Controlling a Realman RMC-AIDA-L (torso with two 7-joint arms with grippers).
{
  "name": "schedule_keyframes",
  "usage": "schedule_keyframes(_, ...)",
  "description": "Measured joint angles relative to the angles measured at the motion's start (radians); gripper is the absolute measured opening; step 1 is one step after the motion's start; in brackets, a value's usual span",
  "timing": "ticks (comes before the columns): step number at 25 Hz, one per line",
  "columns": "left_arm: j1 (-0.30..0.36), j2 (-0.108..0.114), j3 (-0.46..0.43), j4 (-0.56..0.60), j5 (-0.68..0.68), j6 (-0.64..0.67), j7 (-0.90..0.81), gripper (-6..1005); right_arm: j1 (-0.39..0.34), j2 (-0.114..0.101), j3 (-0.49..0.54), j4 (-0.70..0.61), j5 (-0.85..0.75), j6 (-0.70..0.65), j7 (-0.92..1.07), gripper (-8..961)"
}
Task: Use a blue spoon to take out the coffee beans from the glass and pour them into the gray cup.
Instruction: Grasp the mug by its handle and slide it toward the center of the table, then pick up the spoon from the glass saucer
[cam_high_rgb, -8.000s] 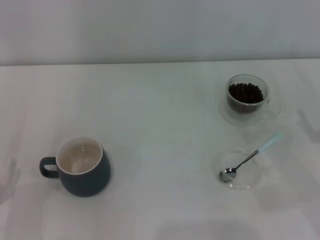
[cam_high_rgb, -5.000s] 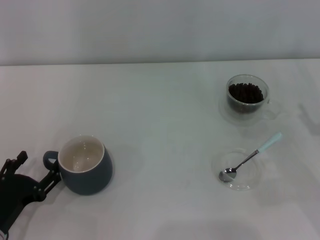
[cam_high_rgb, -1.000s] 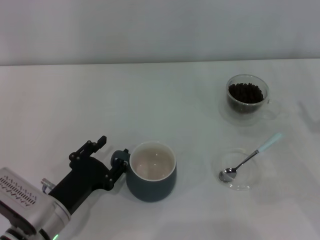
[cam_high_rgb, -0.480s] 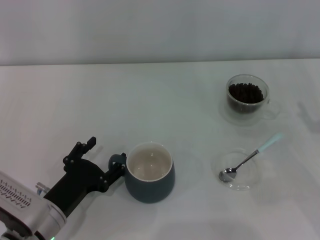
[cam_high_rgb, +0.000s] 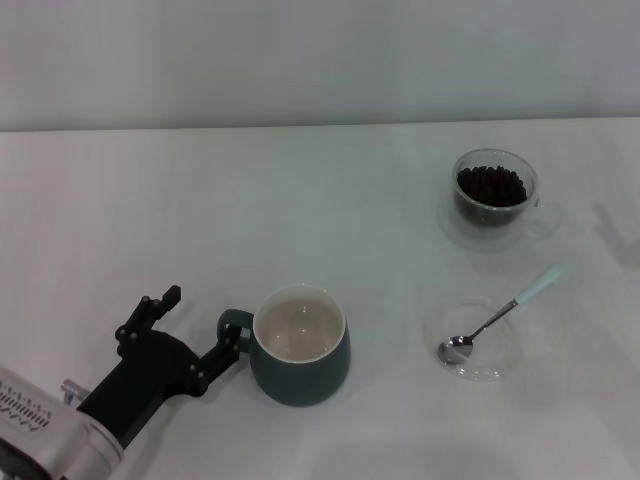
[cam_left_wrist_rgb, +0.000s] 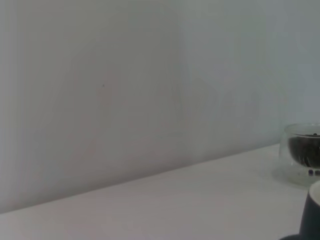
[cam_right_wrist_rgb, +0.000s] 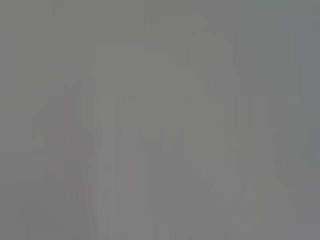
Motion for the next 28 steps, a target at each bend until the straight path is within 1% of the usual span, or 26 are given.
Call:
schedule_keyframes(5,0.023,0.000,0.004,0.001,0.002,0.002,0.001,875,0.002,0.000,0.000,-0.001,0.000,0.006,0.000,869)
schedule_keyframes(10,0.056,-0.001,0.010,0.001,0.012,0.041,0.001,875,0.002,0.000,0.001,0.001,0.003,0.014,0.018,869)
schedule_keyframes(12,0.072,0.000,0.010,0.001,0.018,0.063,0.001,874,0.000,-0.001,0.000,-0.003,0.001,0.027,0.065,869)
schedule_keyframes(14,0.094,0.000,0.011,0.000,0.022,0.095,0.001,874,-0.004,-0.006,-0.001,-0.008,-0.006,0.050,0.137,868)
schedule_keyframes(18,0.145,0.000,0.010,0.000,0.021,0.176,0.003,875,-0.026,-0.027,-0.019,-0.027,-0.050,0.095,0.311,868)
schedule_keyframes(21,0.185,0.001,0.002,-0.002,0.001,0.245,-0.002,864,-0.056,-0.045,-0.064,-0.063,-0.093,0.134,0.496,868)
schedule_keyframes(23,0.205,0.002,-0.001,-0.007,-0.032,0.289,-0.013,864,-0.074,-0.061,-0.111,-0.081,-0.125,0.158,0.620,868)
schedule_keyframes(26,0.218,0.002,-0.002,-0.025,-0.101,0.336,-0.073,864,-0.084,-0.085,-0.177,-0.081,-0.170,0.176,0.747,868)
schedule_keyframes(28,0.215,0.002,-0.002,-0.043,-0.135,0.346,-0.116,864,-0.087,-0.094,-0.220,-0.079,-0.201,0.197,0.819,868)
